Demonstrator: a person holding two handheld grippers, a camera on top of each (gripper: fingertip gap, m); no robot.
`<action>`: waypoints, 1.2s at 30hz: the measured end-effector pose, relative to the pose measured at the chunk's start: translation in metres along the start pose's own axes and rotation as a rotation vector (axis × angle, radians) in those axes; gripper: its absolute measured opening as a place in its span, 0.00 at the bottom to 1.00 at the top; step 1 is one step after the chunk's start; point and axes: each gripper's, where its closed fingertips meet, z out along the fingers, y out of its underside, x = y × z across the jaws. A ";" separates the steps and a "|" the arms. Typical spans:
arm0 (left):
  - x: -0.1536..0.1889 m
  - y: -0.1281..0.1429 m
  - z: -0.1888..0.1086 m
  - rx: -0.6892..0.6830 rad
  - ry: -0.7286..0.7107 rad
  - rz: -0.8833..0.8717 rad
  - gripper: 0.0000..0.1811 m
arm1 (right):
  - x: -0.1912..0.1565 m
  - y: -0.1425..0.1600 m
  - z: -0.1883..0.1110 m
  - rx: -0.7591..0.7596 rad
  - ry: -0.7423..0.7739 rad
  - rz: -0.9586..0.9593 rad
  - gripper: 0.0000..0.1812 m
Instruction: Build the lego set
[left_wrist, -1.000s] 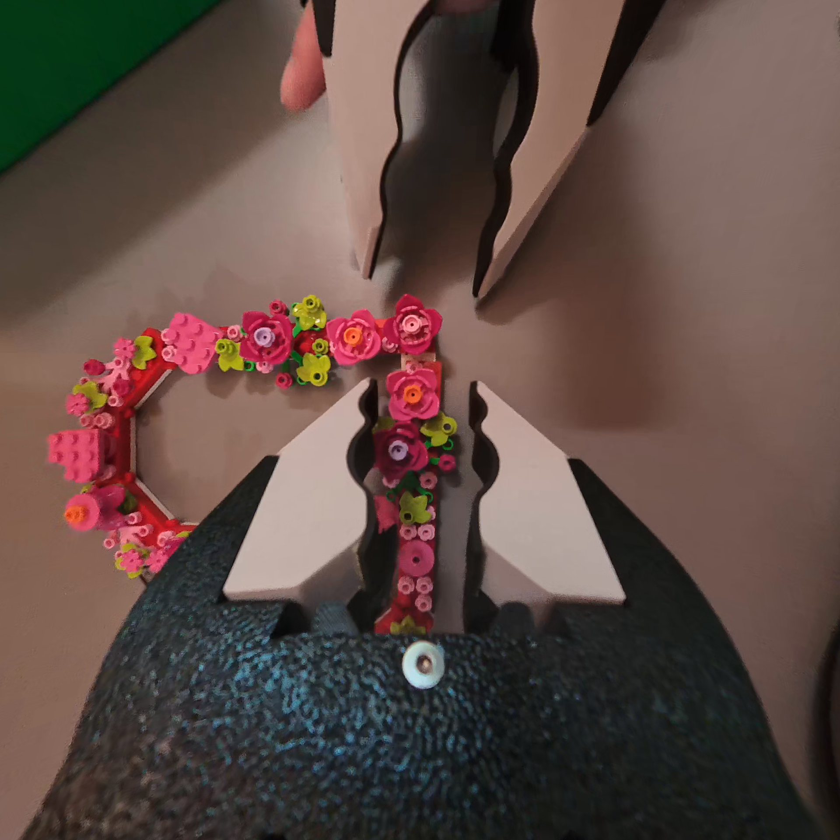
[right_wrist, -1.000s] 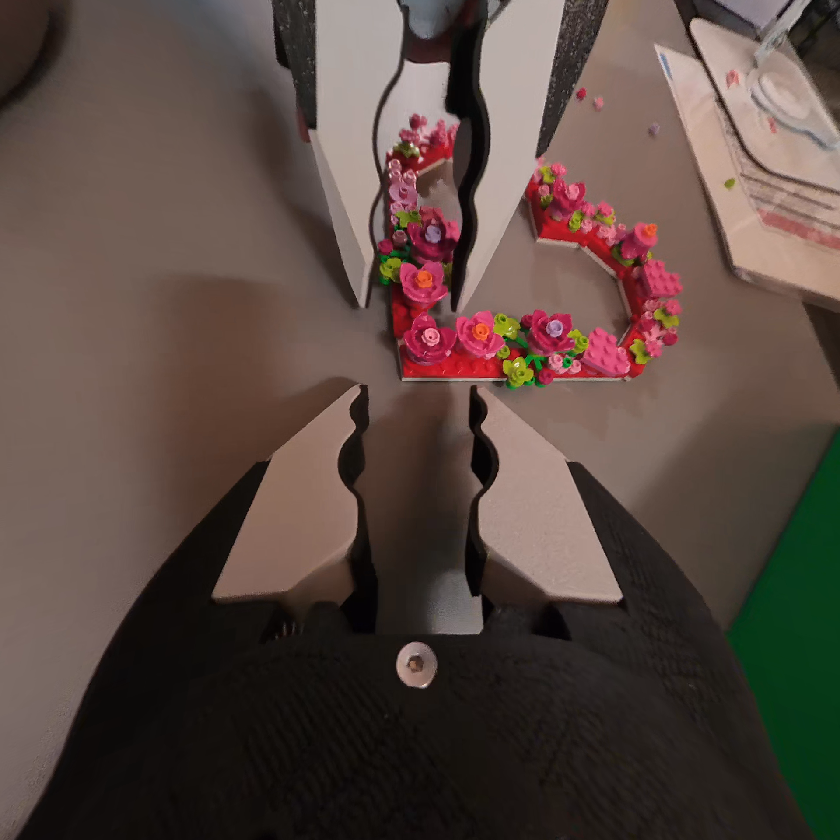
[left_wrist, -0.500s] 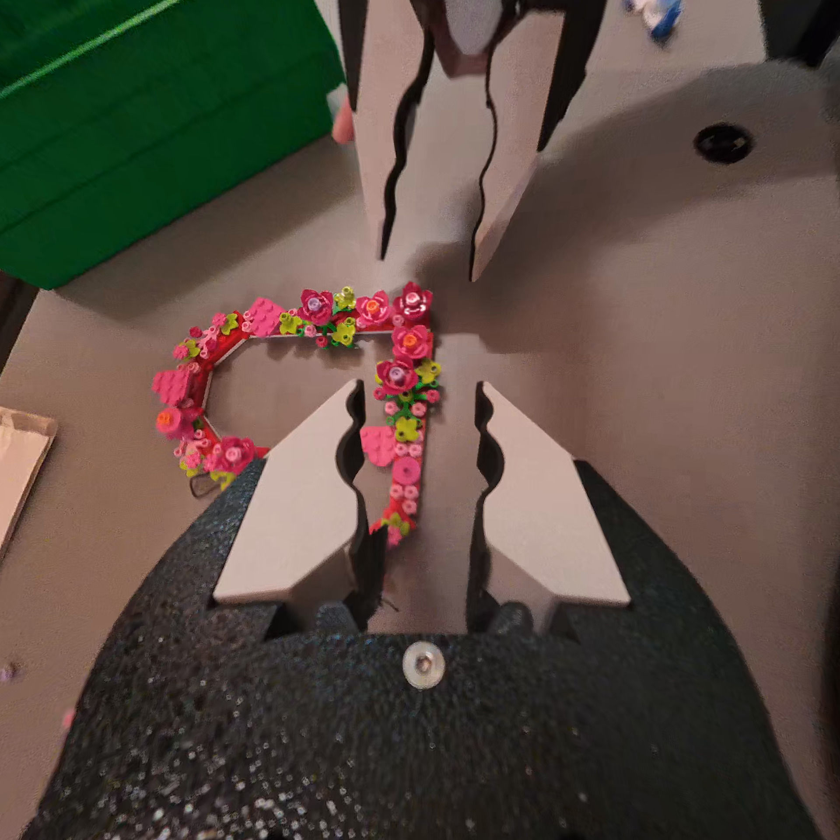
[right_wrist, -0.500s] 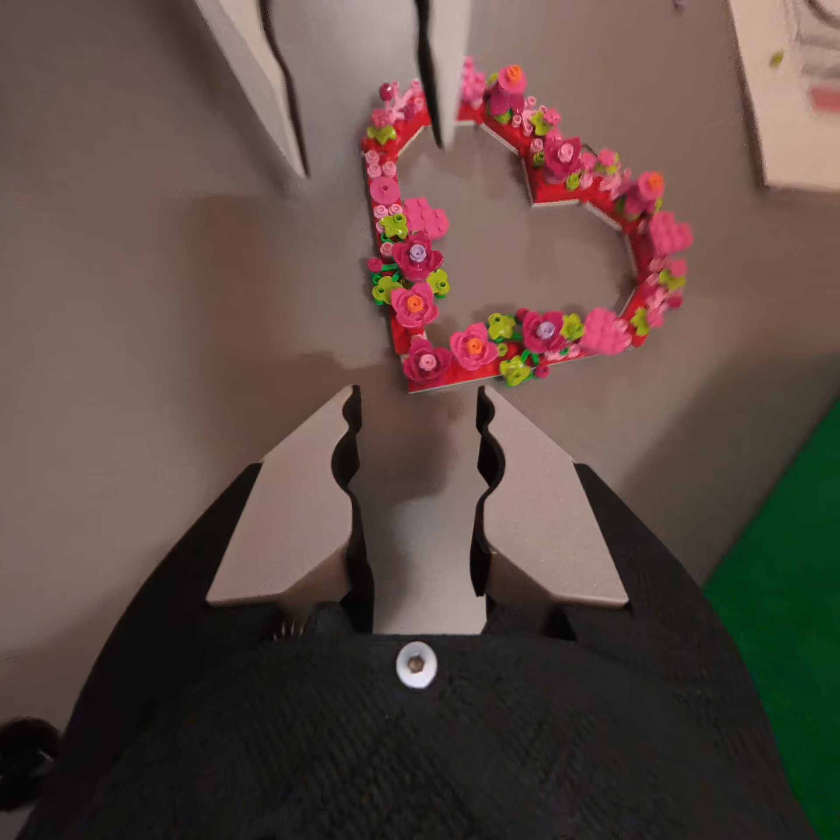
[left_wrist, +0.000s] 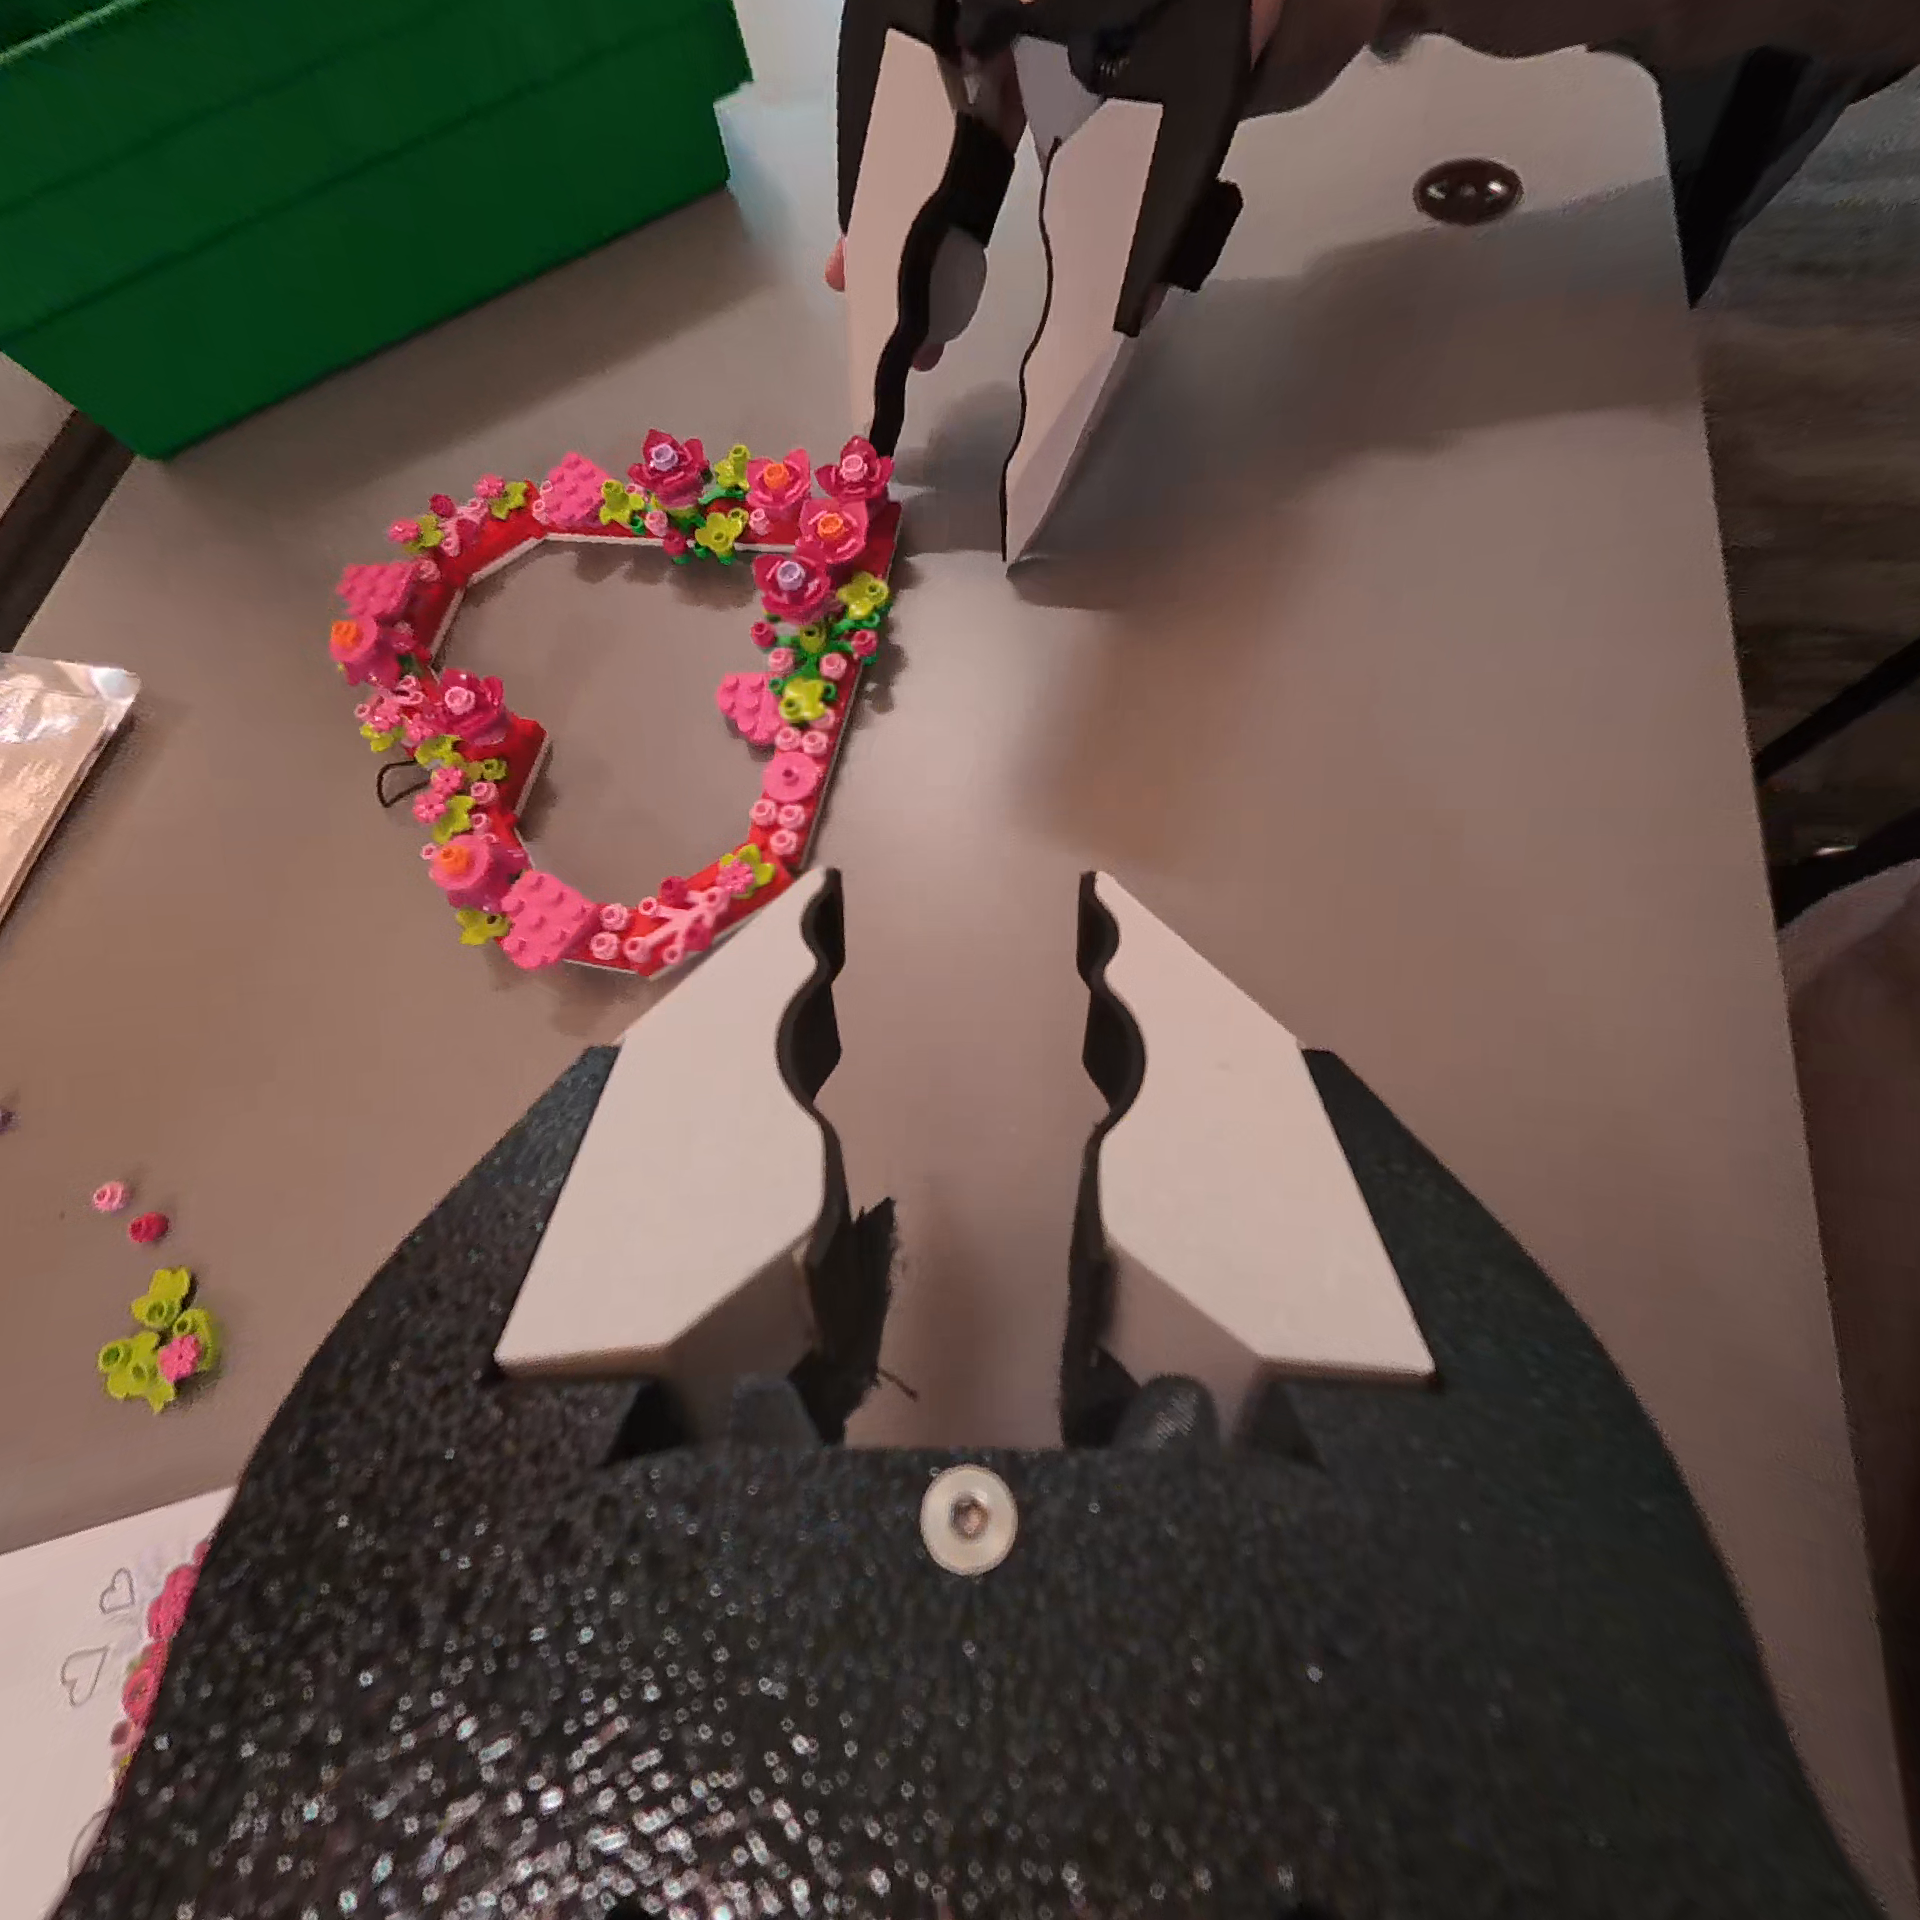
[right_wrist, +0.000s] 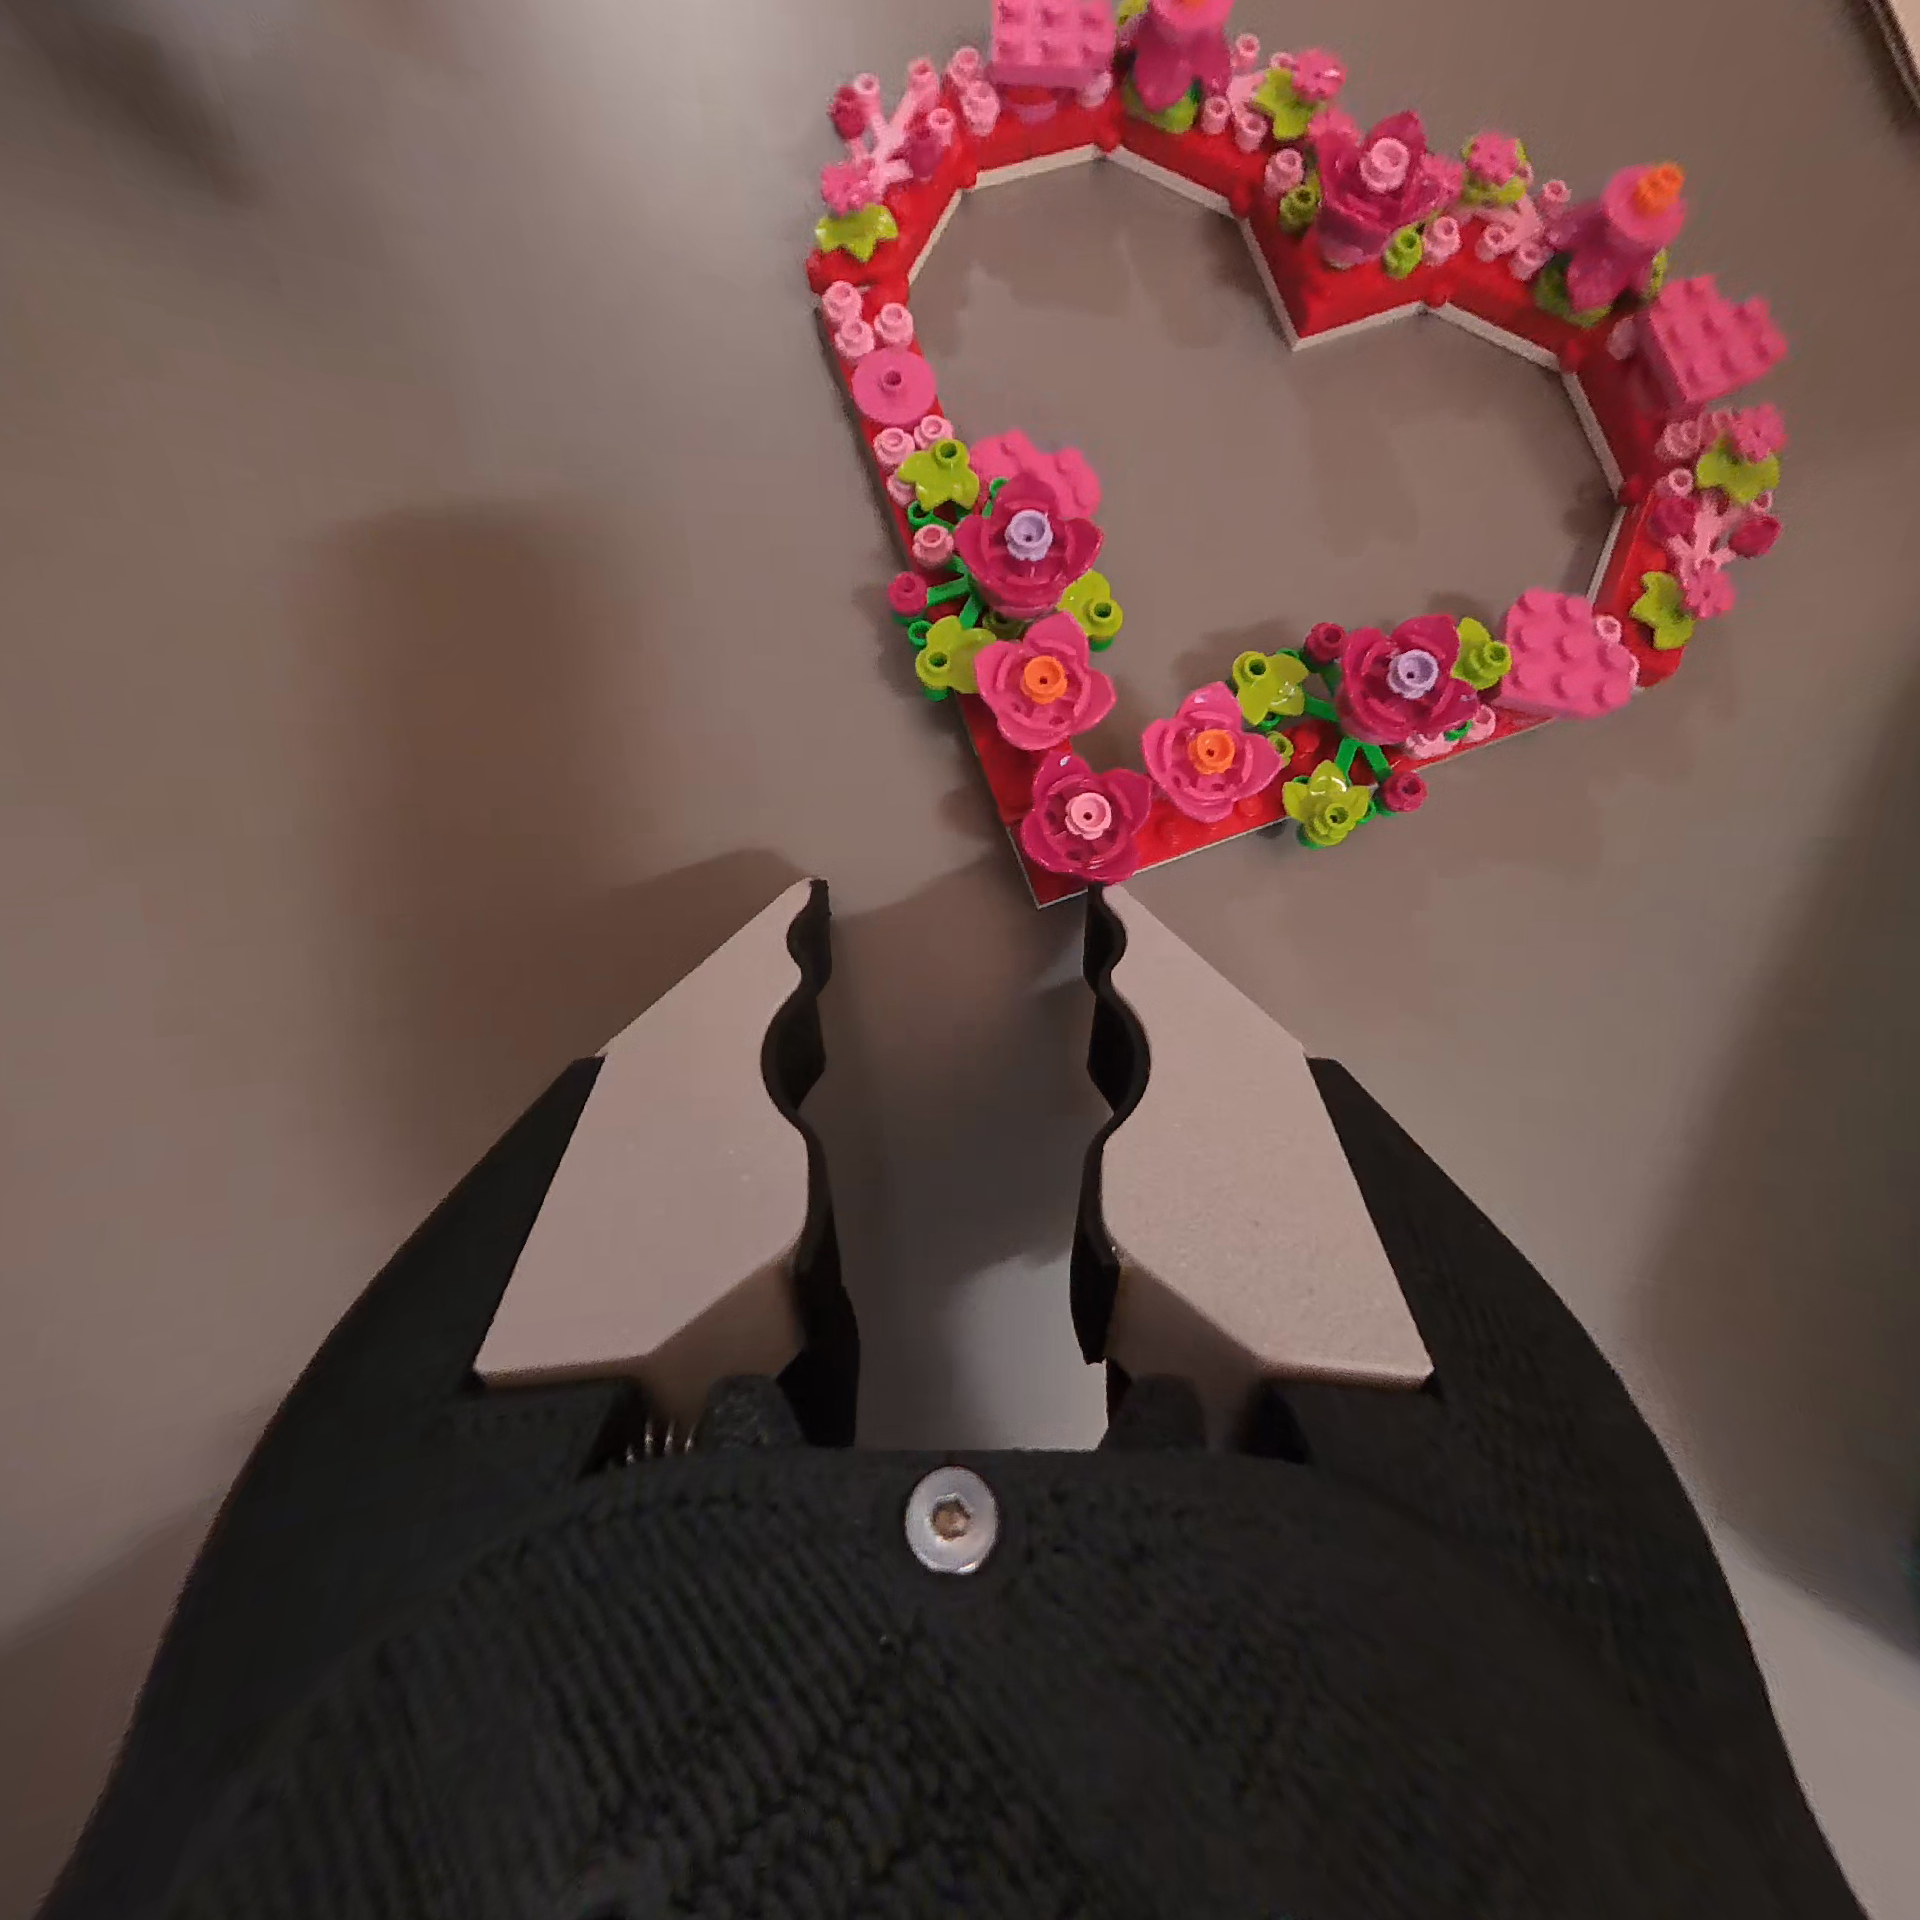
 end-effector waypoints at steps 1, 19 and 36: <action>0.001 0.002 -0.002 0.004 0.002 0.007 0.23 | -0.004 -0.002 0.003 0.001 -0.001 -0.003 0.26; -0.047 -0.012 0.057 -0.044 0.166 0.308 0.30 | -0.004 -0.049 0.011 -0.359 -0.176 -0.696 0.35; -0.064 0.019 0.081 -0.182 0.279 0.312 0.26 | 0.010 -0.040 0.026 -0.550 -0.404 -1.049 0.21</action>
